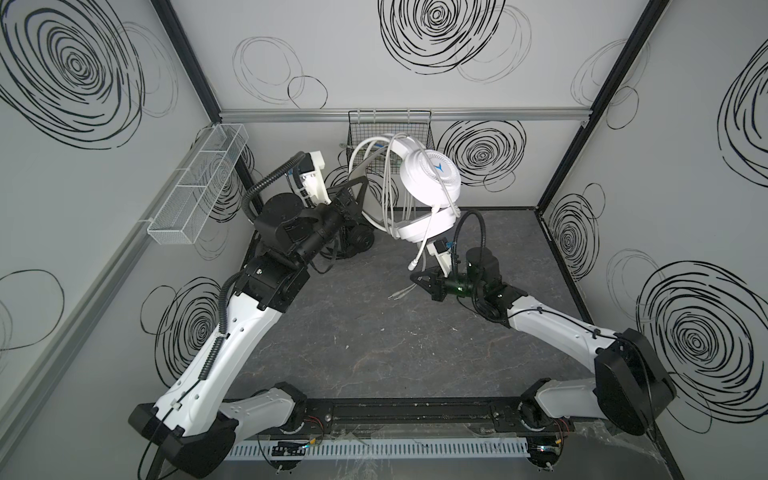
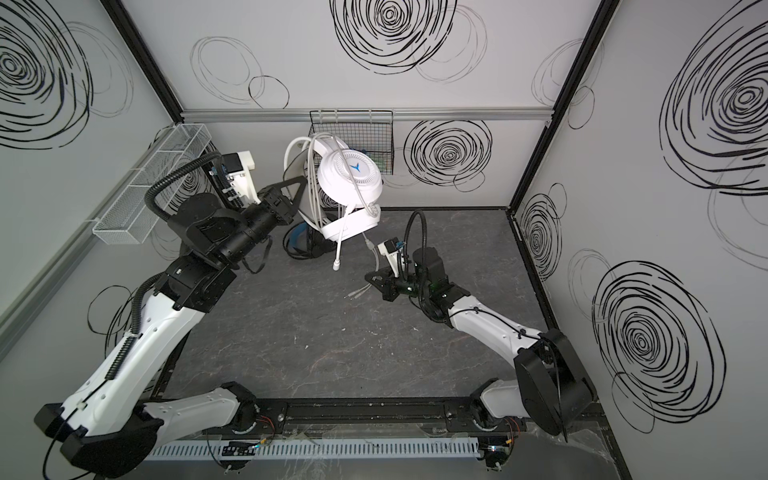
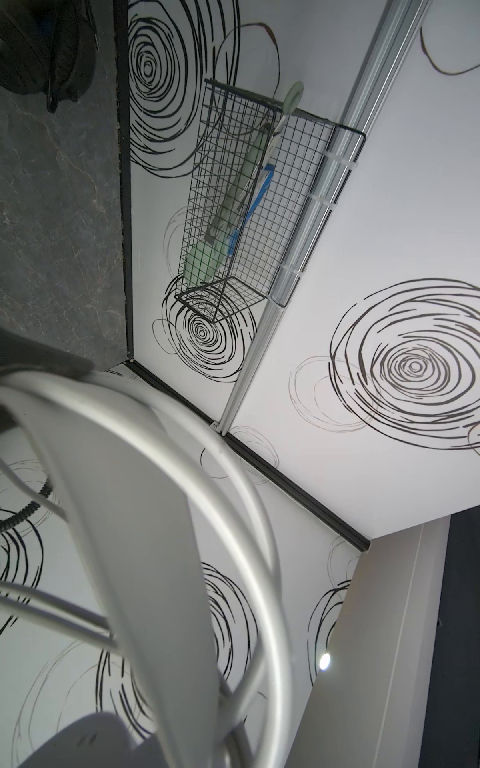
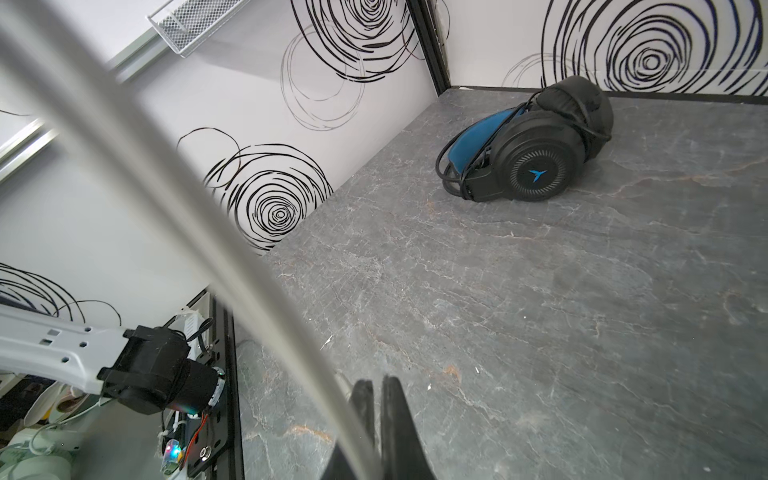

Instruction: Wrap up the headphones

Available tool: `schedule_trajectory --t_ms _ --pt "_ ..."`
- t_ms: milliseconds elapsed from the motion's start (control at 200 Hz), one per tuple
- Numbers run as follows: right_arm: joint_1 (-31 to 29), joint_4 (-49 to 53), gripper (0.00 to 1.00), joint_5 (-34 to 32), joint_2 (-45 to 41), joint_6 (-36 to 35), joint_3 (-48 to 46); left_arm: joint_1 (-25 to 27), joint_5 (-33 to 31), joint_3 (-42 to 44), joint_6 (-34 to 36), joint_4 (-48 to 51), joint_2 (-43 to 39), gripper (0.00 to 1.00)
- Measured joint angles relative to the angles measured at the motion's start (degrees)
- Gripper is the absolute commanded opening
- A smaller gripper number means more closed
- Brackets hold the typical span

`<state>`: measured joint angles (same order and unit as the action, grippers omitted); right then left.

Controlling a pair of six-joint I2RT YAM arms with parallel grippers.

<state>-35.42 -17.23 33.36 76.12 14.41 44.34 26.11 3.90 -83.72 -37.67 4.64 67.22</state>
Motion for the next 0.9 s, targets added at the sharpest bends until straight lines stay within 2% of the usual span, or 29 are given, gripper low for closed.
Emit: schedule_trajectory --t_ms 195,520,901 --pt "-2.4 4.9 0.0 -0.4 -1.1 -3.7 -0.3 -1.9 -4.4 0.0 -3.3 0.9 2.2 0.0" --pt "-10.9 15.6 0.0 -3.4 -1.1 -10.6 2.2 -3.8 -12.4 -0.6 -4.4 6.3 7.8 0.0" --pt "-21.2 28.4 0.0 -11.0 -1.0 -18.9 13.2 -4.4 -22.4 2.9 -1.5 7.3 9.8 0.0"
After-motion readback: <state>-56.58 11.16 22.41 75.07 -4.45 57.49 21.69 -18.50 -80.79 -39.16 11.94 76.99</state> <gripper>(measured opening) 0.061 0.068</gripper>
